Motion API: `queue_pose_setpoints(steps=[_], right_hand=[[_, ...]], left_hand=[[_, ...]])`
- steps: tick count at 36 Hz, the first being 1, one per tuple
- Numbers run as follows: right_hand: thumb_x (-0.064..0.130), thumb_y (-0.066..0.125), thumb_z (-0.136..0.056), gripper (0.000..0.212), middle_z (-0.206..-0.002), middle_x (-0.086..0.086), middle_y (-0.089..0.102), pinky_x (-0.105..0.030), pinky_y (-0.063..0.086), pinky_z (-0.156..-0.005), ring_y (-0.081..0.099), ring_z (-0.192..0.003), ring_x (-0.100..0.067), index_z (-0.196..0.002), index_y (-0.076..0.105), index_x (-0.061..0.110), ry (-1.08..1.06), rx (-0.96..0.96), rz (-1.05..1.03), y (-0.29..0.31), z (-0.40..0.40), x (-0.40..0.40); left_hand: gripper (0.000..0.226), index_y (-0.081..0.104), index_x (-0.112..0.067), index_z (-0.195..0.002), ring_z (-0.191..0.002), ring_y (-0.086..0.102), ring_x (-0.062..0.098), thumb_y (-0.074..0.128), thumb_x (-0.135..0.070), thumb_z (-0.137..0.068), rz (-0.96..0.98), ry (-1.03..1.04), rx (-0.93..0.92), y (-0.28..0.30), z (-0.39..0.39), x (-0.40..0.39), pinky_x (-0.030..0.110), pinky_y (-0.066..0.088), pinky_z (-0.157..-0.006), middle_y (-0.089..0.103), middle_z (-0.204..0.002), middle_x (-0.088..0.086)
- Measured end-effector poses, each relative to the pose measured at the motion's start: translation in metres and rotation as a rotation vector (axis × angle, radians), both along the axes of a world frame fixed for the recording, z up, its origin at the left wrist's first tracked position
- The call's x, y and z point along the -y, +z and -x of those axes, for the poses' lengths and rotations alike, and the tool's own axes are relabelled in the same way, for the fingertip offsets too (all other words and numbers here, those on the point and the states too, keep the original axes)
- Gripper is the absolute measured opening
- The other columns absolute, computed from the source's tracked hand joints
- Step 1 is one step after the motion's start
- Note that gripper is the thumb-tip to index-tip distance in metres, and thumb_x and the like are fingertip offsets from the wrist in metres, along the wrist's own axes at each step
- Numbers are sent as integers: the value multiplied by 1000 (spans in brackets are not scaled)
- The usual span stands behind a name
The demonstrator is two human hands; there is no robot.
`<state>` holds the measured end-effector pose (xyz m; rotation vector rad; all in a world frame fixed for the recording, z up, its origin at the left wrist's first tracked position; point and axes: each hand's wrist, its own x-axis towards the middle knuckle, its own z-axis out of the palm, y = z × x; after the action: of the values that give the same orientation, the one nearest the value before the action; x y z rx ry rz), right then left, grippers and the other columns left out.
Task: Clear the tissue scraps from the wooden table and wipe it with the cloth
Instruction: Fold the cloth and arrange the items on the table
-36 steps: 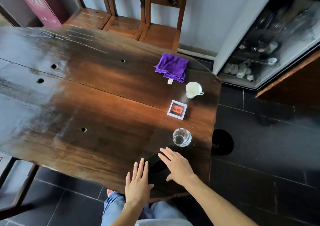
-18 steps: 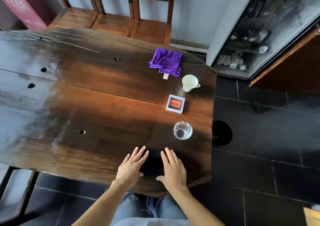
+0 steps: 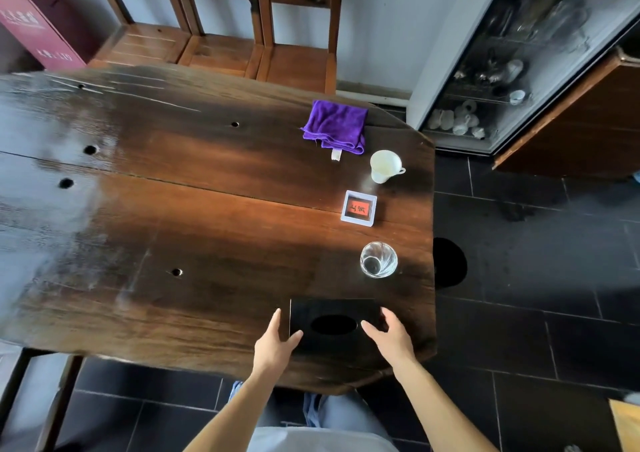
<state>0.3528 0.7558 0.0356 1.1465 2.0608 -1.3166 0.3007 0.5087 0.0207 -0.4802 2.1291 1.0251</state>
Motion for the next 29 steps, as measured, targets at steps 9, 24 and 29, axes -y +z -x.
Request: queue_pose_setpoints(steps=[9, 24, 29], right_hand=[[41, 68, -94, 56, -139, 0, 62, -38, 47, -107, 58, -125, -22, -145, 53, 27, -87, 36, 56, -5, -25, 6], [32, 61, -100, 53, -146, -3, 56, -44, 42, -113, 53, -134, -26, -149, 47, 23, -137, -8, 86, -7, 26, 63], [31, 62, -99, 54, -148, -4, 55, -44, 41, -115, 51, -135, -26, -150, 46, 21, -138, 2, 51, -7, 22, 61]], left_hand=[[71, 43, -33, -154, -129, 59, 15, 74, -19, -91, -111, -22, 85, 9, -12, -13, 31, 42, -113, 65, -139, -4], [61, 45, -36, -153, -137, 52, 14, 67, -25, -98, -140, 86, -26, 13, 50, 26, 31, 36, -118, 60, -145, -8], [56, 44, -34, -154, -140, 50, 16, 62, -26, -101, -114, 75, -52, 14, 45, 20, 28, 36, -116, 57, -149, -7]])
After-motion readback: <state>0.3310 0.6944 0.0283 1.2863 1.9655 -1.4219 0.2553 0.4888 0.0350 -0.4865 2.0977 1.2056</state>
